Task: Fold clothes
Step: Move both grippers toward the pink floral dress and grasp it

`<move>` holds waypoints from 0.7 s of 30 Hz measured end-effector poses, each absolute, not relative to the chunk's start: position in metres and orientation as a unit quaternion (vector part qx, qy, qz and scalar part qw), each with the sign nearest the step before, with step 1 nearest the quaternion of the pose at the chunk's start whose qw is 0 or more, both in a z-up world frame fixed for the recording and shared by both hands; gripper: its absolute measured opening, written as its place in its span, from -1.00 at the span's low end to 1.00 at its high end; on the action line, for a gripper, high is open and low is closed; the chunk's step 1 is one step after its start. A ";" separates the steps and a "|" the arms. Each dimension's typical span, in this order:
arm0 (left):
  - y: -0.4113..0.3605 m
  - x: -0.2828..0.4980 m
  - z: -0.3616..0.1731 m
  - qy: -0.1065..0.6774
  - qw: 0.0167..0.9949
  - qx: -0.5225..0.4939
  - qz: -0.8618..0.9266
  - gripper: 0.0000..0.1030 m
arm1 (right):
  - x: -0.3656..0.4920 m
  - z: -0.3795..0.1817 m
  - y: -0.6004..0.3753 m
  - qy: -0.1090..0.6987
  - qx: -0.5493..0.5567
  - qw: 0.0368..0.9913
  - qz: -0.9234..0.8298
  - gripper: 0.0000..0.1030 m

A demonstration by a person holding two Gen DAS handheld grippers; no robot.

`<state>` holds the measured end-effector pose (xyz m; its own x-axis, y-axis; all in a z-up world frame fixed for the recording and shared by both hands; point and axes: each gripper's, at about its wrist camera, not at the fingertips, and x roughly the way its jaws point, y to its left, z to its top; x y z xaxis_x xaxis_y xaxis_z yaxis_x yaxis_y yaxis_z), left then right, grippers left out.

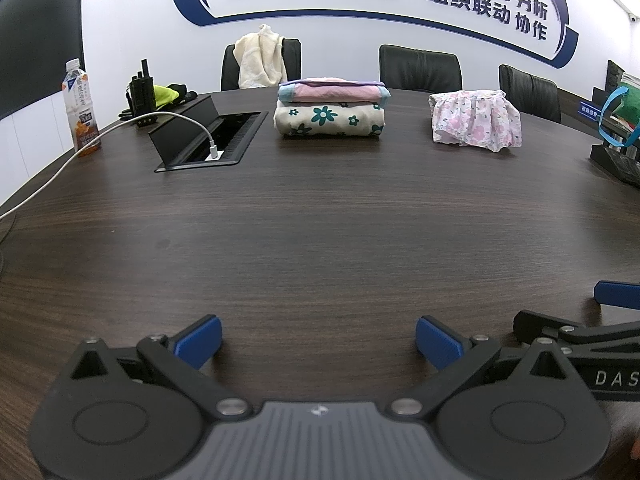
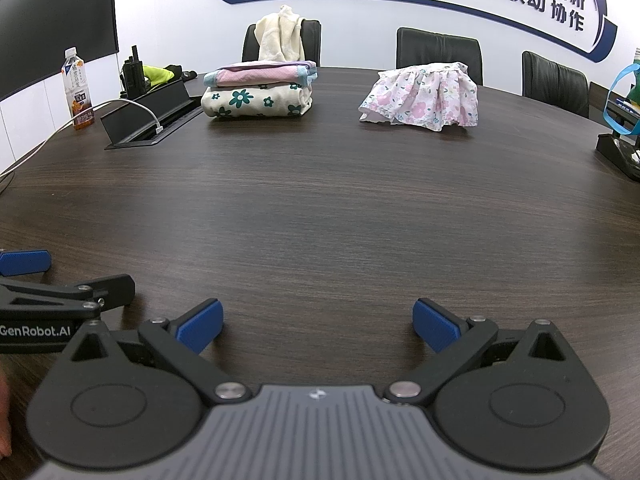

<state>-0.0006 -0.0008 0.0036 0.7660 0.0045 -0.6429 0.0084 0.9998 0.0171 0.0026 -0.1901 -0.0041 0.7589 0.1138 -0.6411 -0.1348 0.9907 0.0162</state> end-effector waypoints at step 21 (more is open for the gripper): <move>-0.131 0.219 0.086 0.236 0.965 0.057 -0.103 0.99 | 0.184 0.107 -0.337 0.237 0.076 0.968 -0.025 1.00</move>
